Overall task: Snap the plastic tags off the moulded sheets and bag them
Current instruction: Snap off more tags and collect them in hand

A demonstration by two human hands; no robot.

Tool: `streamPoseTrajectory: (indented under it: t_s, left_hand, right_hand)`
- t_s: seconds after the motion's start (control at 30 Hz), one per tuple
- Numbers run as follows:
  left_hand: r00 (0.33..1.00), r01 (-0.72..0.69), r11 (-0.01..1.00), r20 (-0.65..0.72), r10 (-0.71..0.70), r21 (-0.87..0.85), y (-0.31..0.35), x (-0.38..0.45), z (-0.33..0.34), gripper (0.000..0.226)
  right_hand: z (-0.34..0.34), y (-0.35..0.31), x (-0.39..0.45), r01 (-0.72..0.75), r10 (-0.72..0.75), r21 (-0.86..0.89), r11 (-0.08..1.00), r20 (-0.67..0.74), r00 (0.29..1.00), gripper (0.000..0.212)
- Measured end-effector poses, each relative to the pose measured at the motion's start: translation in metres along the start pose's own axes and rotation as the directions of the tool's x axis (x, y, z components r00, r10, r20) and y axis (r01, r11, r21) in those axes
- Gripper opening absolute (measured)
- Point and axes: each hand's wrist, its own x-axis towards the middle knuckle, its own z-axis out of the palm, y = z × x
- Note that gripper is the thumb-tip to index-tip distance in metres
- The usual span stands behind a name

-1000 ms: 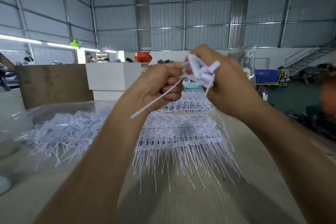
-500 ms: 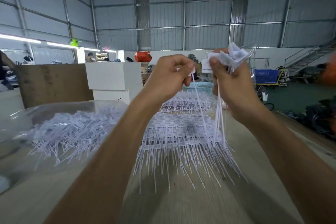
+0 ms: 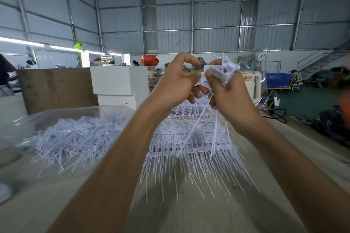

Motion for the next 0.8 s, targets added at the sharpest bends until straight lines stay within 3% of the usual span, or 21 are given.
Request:
streamPoseTrajectory:
  t_s: [0.13, 0.27, 0.33, 0.43, 0.53, 0.63, 0.7, 0.8]
  left_hand:
    - [0.991, 0.112, 0.993, -0.072, -0.11, 0.028, 0.003, 0.0, 0.005, 0.03]
    - [0.915, 0.332, 0.932, 0.292, -0.279, -0.147, 0.003, -0.005, 0.019, 0.064]
    - [0.891, 0.323, 0.943, 0.363, -0.275, -0.08, 0.001, -0.007, 0.034, 0.07]
    - [0.904, 0.248, 0.962, 0.33, -0.272, 0.114, 0.002, -0.01, 0.056, 0.08]
    - [0.922, 0.204, 0.963, 0.298, -0.249, 0.173, 0.002, -0.009, 0.065, 0.086]
    - [0.953, 0.163, 0.942, 0.198, -0.227, 0.294, -0.001, -0.009, 0.069, 0.098]
    - [0.961, 0.128, 0.949, 0.2, -0.19, 0.287, -0.003, -0.009, 0.068, 0.096]
    - [0.946, 0.183, 0.974, 0.245, -0.212, 0.136, -0.006, -0.01, 0.067, 0.059]
  right_hand:
    - [-0.001, -0.001, 0.0, 0.001, 0.006, 0.06, 0.998, -0.104, 0.995, 0.014]
    - [-0.003, 0.0, 0.002, -0.001, 0.024, 0.076, 0.997, -0.311, 0.95, 0.027]
    - [-0.003, 0.0, 0.003, -0.009, 0.064, 0.146, 0.989, -0.378, 0.924, 0.032]
    - [-0.006, 0.002, 0.006, -0.062, 0.195, 0.303, 0.951, -0.433, 0.88, 0.017]
    - [-0.01, 0.004, 0.012, -0.114, 0.318, 0.437, 0.892, -0.429, 0.845, 0.006]
    - [-0.009, 0.006, 0.012, -0.131, 0.359, 0.514, 0.847, -0.372, 0.856, 0.014]
    - [-0.008, 0.008, 0.013, -0.147, 0.377, 0.536, 0.831, -0.349, 0.858, 0.023]
    - [-0.011, 0.011, 0.014, -0.184, 0.378, 0.485, 0.855, -0.341, 0.861, 0.03]
